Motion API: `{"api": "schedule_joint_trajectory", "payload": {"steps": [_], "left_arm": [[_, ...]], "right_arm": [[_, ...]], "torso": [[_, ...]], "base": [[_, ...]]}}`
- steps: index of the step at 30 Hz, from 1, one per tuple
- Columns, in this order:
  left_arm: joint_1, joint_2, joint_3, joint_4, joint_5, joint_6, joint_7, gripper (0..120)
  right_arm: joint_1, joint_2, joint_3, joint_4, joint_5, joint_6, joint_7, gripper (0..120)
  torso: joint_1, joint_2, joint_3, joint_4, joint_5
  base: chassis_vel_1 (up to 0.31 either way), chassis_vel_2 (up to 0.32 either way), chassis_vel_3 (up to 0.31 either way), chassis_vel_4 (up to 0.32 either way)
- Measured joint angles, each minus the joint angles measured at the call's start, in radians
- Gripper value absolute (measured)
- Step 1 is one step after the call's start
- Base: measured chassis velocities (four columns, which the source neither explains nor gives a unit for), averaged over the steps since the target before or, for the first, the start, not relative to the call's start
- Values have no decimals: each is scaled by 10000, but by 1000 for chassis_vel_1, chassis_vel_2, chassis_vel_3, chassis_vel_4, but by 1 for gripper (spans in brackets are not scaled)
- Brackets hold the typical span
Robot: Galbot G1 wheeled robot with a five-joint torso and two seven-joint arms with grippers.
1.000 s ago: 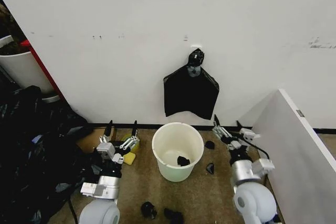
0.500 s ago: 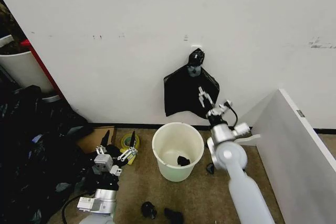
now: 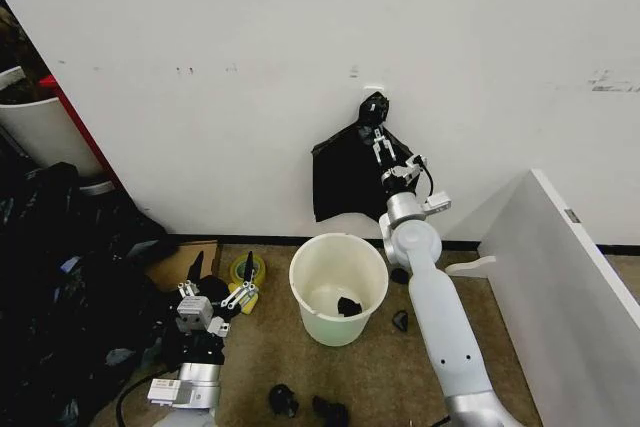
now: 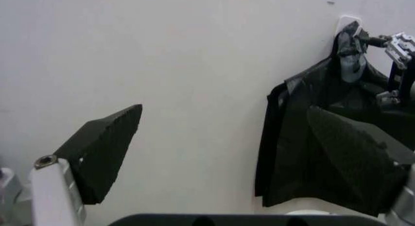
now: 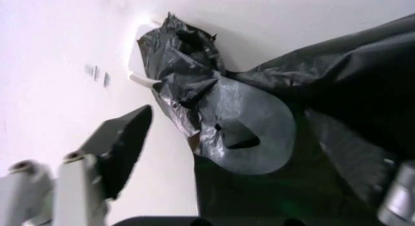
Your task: Place the garbage bag over the trash bin.
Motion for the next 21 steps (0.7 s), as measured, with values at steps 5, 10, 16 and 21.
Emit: {"api": "schedule_joint_trajectory", "payload": {"steps": [5, 10, 16, 21], "left_arm": [[-87, 18, 17, 96, 7, -2, -36, 100], [-163, 11, 93, 247, 43, -15, -54, 100], [-320, 29, 144, 452, 72, -41, -139, 100], [-412, 29, 217, 543, 72, -52, -168, 100]], "right_arm": [[-87, 15, -48, -53, -285, 79, -237, 68], [-151, 46, -63, -86, -426, 175, -359, 51], [-149, 78, -102, -73, -558, 502, -199, 26], [-474, -67, -259, 288, -631, 623, -36, 10]], "torso": [[-1, 0, 0, -1, 0], [-1, 0, -1, 0, 0], [0, 0, 0, 0, 0], [-1, 0, -1, 0, 0]], "base": [[0, 0, 0, 0], [0, 0, 0, 0], [0, 0, 0, 0], [0, 0, 0, 0]]}}
